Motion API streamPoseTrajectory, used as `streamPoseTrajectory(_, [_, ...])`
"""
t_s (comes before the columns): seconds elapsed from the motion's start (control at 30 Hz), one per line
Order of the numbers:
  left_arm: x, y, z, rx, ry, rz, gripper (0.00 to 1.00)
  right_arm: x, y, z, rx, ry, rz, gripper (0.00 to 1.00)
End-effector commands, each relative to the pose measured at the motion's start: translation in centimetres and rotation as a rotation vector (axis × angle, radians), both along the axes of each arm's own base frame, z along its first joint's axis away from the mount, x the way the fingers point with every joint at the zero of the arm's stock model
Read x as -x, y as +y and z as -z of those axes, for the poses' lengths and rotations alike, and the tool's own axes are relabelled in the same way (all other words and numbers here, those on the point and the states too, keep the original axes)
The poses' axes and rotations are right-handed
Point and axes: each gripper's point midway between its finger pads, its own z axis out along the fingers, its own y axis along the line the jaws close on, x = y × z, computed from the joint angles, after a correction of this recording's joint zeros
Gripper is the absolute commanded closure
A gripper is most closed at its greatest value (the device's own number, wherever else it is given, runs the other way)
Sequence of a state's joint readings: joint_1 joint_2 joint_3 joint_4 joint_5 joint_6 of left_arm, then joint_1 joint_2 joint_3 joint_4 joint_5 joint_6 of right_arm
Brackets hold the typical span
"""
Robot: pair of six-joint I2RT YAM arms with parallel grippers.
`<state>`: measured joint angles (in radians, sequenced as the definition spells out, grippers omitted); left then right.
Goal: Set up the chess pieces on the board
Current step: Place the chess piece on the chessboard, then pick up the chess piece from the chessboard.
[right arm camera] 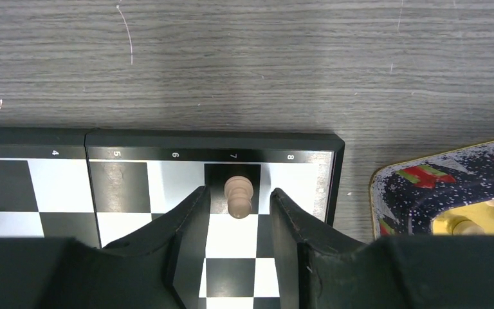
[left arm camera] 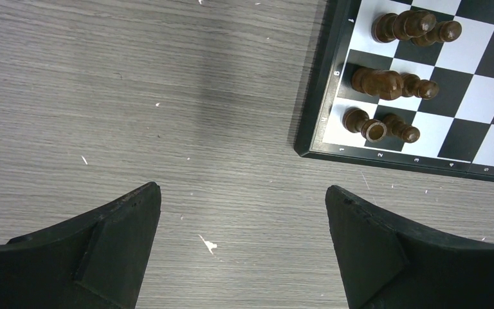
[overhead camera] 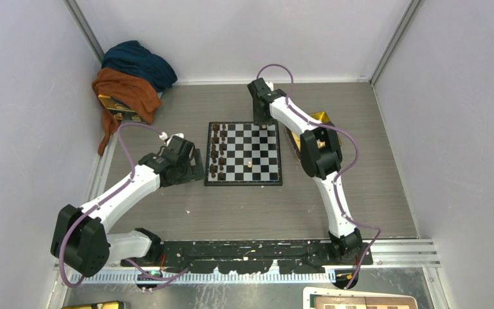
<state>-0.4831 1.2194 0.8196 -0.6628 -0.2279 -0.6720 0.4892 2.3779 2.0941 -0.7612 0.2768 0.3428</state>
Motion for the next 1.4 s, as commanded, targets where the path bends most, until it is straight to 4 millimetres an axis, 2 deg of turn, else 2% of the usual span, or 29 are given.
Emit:
streamPoseTrajectory(0.0, [-1.4,-0.1,-2.4,0.022,-0.086,-0.019,0.00,-0.4,0.4,-6.5,-0.029,-0.120,-0.030,0.55])
streamPoseTrajectory(0.1, [-1.1,0.1,-2.8,0.023,-0.097,-0.028,0.00,0.8,0.6,-8.3,-0.027,-0.143,-0.040,0.55])
streamPoseTrajectory(0.2, [-0.8,0.4,-3.0,0.029,-0.109,-0.036,0.00,2.9,1.1,-10.2,-0.037,-0.163,-0.058,0.55])
streamPoseTrajectory(0.23, [-0.7,0.4,-3.0,0.030,-0.110,-0.037,0.00,3.8,1.5,-10.3,-0.041,-0.159,-0.068,0.55])
streamPoseTrajectory(0.53, [0.3,0.9,-3.1,0.032,-0.113,-0.036,0.00,12.4,4.6,-7.8,-0.075,-0.055,-0.166,0.54])
streamPoseTrajectory(0.63, [0.5,0.9,-3.1,0.035,-0.109,-0.032,0.00,14.8,5.7,-6.7,-0.080,-0.036,-0.192,0.53])
streamPoseTrajectory(0.73, [0.7,0.8,-3.0,0.045,-0.107,-0.025,0.00,16.3,6.1,-5.5,-0.086,-0.013,-0.200,0.53])
streamPoseTrajectory(0.93, [1.0,0.8,-2.8,0.052,-0.102,-0.021,0.00,17.4,6.6,-4.1,-0.081,0.004,-0.210,0.52])
streamPoseTrajectory(1.37, [1.2,0.7,-2.4,0.056,-0.090,-0.020,0.00,16.8,7.3,-2.8,-0.074,0.018,-0.221,0.55])
